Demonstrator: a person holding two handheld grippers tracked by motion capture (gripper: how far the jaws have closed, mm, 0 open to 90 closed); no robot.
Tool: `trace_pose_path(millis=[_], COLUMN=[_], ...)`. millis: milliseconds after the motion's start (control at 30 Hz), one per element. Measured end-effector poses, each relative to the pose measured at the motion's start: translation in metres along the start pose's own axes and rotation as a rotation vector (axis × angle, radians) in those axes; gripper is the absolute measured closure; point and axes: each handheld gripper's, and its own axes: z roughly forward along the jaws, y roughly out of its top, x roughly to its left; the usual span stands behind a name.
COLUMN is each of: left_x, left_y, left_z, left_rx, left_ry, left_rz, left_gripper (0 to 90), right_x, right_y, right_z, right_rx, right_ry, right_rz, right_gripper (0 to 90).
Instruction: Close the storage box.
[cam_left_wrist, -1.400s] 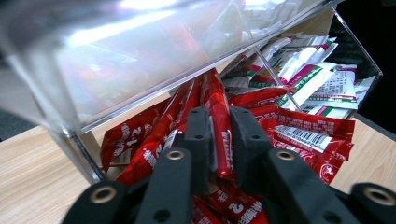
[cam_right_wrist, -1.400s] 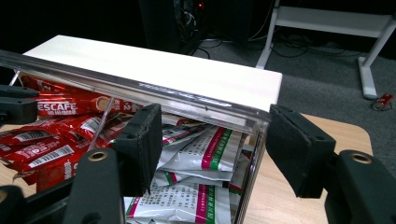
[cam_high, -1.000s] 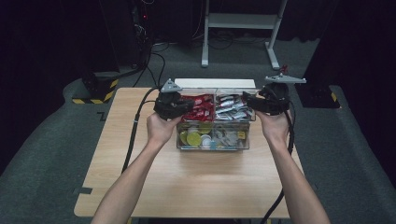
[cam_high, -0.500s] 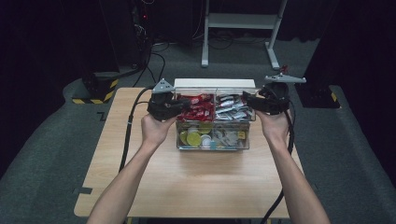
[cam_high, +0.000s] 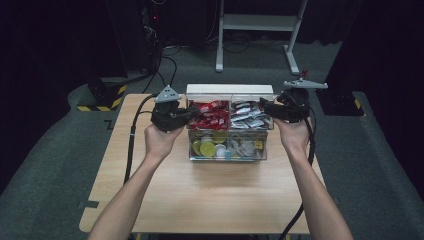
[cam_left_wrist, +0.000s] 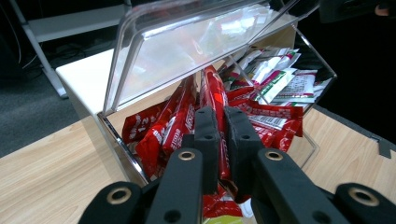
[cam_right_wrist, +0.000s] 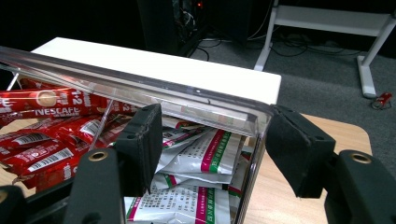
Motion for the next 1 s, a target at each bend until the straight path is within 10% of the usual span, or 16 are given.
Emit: trace_pose_path(millis=[1000], left_x=[-0.002], left_y=[-0.01], left_z=[-0.027], left_rx=[-0.023], left_ry=[-0.011], left_rz=[0.008], left_gripper=[85.2], right_x=[0.0], right_y=[0.0], right_z=[0.0], right_rx=[0.002], right_ry=[-0.003], right_rz=[0.001], right_gripper=[37.0])
